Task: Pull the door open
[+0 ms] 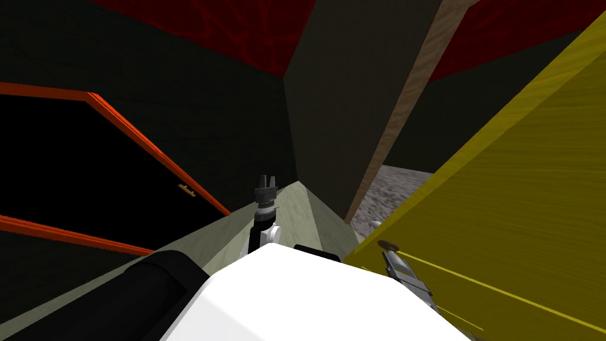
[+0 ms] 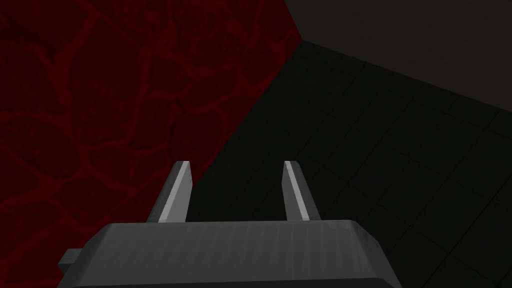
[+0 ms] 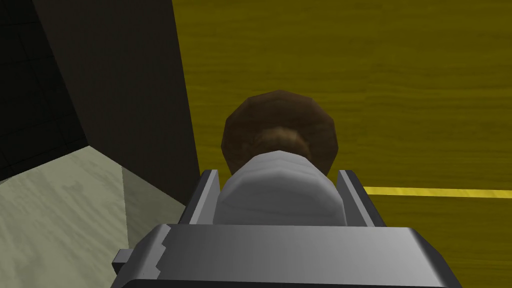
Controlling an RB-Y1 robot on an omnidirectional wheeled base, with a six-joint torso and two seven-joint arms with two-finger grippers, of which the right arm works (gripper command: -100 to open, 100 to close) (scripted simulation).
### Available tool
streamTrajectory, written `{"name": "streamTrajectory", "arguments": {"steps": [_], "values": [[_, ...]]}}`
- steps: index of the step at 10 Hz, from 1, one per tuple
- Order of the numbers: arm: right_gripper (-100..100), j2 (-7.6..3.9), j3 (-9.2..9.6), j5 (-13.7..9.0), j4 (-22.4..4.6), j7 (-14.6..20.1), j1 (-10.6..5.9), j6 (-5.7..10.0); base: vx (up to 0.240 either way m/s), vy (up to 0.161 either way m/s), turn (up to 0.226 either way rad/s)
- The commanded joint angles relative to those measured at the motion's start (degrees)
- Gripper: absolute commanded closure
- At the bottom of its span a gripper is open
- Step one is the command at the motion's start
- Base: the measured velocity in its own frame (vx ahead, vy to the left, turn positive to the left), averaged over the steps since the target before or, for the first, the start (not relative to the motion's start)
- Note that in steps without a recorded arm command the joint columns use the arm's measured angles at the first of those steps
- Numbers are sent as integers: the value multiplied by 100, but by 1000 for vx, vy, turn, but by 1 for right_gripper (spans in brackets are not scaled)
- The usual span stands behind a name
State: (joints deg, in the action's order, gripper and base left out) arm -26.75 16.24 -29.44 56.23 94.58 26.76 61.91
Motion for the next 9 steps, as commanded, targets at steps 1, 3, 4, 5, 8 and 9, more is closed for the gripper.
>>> {"name": "streamTrajectory", "arguments": {"steps": [1, 3, 4, 5, 8, 9], "values": [[100, -79, 91, 53, -88, 121, 13, 153, -246, -13, 107], [100, -97, 116, 76, -144, 153, -4, 161, -143, -3, 78], [100, -120, 136, 93, -180, 188, -18, 196, -251, -17, 158], [100, -145, 158, 112, -220, 226, -33, 236, -251, -40, 125], [100, -240, 244, 184, -377, 375, -90, 389, -222, -43, 158], [100, -267, 267, 204, -419, 415, -106, 430, -207, -20, 102]]}}
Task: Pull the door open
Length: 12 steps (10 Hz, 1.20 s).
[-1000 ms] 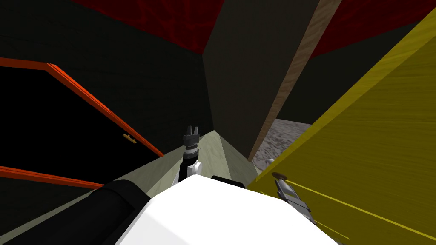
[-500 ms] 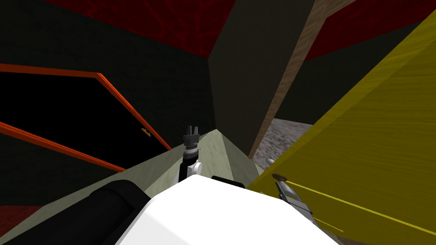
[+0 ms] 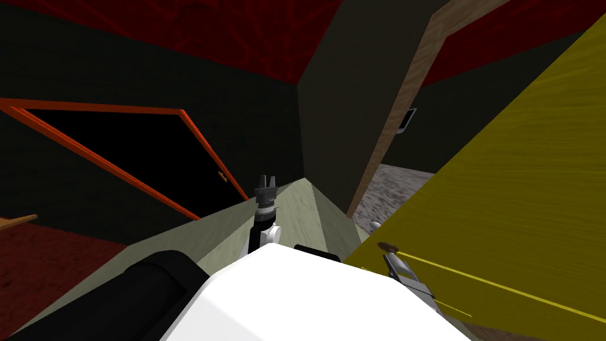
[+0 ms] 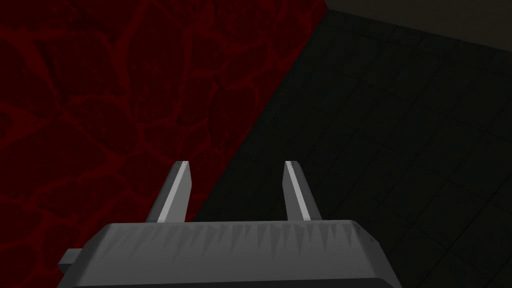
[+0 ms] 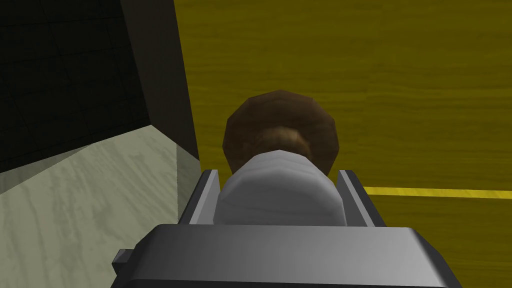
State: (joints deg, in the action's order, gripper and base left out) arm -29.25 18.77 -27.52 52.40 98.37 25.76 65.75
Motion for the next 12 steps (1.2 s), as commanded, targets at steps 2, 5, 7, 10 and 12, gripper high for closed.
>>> {"name": "streamTrajectory", "arguments": {"steps": [2, 5, 7, 10, 12], "values": [[100, -62, 55, 46, -108, 105, -33, 118, -206, -15, 109], [100, -107, 102, 82, -219, 178, -79, 181, -146, -20, 80], [100, -139, 138, 108, -306, 239, -114, 255, -230, -31, 153], [100, -196, 202, 154, -461, 348, -177, 386, -201, -45, 118], [100, -232, 243, 184, -561, 418, -217, 470, -206, -21, 127]]}}
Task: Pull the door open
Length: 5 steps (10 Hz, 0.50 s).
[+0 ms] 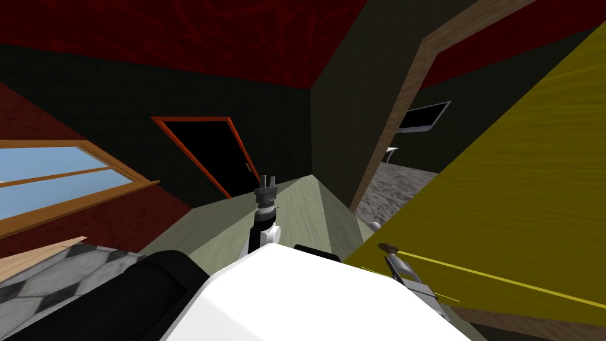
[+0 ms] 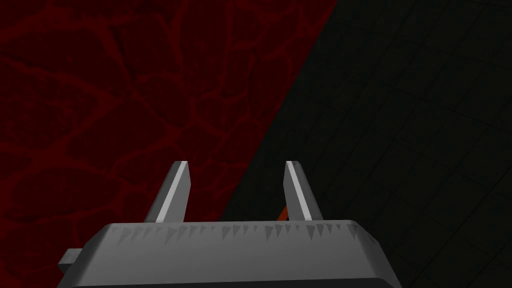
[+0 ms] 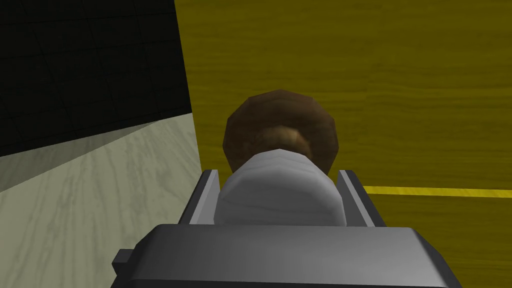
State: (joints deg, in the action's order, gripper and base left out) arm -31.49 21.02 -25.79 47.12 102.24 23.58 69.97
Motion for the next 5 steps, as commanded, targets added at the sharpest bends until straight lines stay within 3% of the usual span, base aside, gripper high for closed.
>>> {"name": "streamTrajectory", "arguments": {"steps": [1, 3, 5], "values": [[100, -24, 37, 24, -77, 62, -17, 85, -223, -29, 105], [100, -57, 74, 51, -168, 125, -54, 162, -209, -56, 114], [100, -54, 99, 72, -198, 136, -81, 149, -103, -10, 70]]}}
